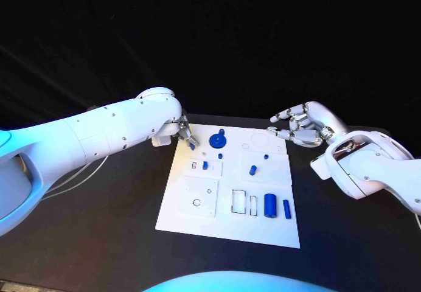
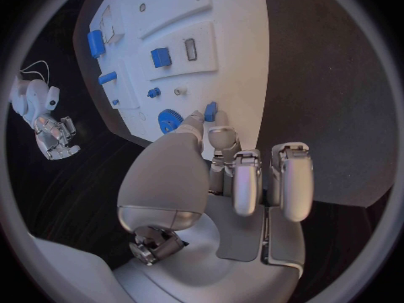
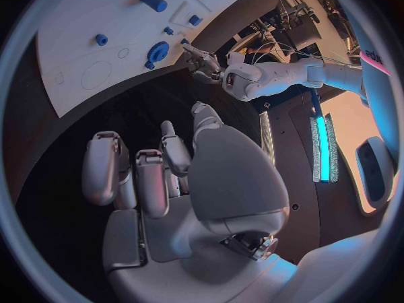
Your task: Assemble the parts on the task board
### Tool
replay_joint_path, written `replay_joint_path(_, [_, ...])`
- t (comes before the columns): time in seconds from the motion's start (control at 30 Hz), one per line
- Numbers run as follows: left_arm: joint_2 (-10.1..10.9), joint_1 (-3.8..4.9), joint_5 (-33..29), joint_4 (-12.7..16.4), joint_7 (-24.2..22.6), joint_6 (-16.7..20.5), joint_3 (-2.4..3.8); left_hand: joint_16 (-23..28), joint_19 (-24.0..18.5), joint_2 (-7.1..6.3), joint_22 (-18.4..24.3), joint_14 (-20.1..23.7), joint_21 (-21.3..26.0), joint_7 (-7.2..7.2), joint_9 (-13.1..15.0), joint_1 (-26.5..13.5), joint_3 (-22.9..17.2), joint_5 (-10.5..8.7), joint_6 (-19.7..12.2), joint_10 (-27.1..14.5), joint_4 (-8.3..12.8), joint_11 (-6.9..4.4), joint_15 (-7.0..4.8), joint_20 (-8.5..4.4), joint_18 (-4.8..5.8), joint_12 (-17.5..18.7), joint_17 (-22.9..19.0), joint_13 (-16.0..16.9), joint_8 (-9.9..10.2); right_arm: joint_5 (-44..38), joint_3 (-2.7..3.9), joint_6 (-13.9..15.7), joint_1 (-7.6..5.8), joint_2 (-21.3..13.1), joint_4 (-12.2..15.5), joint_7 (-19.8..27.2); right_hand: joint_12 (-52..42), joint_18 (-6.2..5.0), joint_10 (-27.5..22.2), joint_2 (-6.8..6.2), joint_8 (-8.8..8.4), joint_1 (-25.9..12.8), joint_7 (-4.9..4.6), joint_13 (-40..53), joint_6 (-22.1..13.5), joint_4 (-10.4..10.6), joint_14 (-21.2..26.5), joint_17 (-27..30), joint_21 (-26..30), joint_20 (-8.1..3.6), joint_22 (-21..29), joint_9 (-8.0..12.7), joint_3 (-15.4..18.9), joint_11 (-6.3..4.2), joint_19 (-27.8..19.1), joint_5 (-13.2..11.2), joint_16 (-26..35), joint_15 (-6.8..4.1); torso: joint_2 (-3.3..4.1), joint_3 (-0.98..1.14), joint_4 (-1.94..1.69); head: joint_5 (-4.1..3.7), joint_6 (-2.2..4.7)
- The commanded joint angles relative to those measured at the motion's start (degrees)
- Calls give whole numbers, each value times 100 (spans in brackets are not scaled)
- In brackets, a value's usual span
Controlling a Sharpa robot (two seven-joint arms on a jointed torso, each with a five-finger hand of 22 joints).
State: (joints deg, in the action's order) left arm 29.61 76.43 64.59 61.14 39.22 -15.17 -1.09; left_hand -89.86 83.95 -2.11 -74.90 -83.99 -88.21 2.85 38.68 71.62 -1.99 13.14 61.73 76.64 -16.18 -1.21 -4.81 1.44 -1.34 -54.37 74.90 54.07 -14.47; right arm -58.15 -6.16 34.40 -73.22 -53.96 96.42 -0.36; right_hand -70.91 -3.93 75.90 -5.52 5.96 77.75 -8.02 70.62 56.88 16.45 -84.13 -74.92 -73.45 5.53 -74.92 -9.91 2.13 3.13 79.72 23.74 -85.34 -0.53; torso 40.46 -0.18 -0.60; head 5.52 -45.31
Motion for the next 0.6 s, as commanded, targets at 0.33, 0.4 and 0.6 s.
replay_joint_path(0.33, [-2, -1, -390, -7, -130, 147, 1, -14, 346, 306, -1136, -601, 41, -47, -66, 937, -657, 67, -37, -78, 388, -54, -6, 17, 35, 30, 1510, -75, 87, -48, 0, -7, 3, 6, 1, 48, 13, -34, -39, 9, 28, -47, 0, -3, -12, -6, -345, -519, 33, -16, -230, 6, 39, 11, -32, 18, 34, -32, -5, 1, -1, 10, -5])
replay_joint_path(0.4, [4, -1, -416, -9, -138, 132, 1, -14, 338, 260, -1127, -601, 48, -6, -69, 1189, -1020, 78, -83, -113, 552, -32, 6, 7, 33, 86, 1510, -121, 100, -48, 0, -7, 3, 5, 2, 48, 13, -34, -39, 9, 28, -47, 0, -3, -12, -6, -345, -519, 33, -16, -230, 6, 39, 11, -32, 18, 34, -32, -5, 1, 0, 14, -4])
replay_joint_path(0.6, [48, -1, -493, 8, -171, 163, 1, -14, 333, -363, -1128, -601, 54, 30, 53, 831, -2462, 29, -117, -42, 657, 20, 72, 39, 31, 135, 1510, -241, -20, -48, 0, -7, 3, 0, 4, 46, -3, -34, -25, 22, 32, -47, 1, 11, -11, -9, -345, -519, 36, -16, -231, 7, 38, 10, -30, 25, 36, -33, -8, 3, -2, 14, 2])
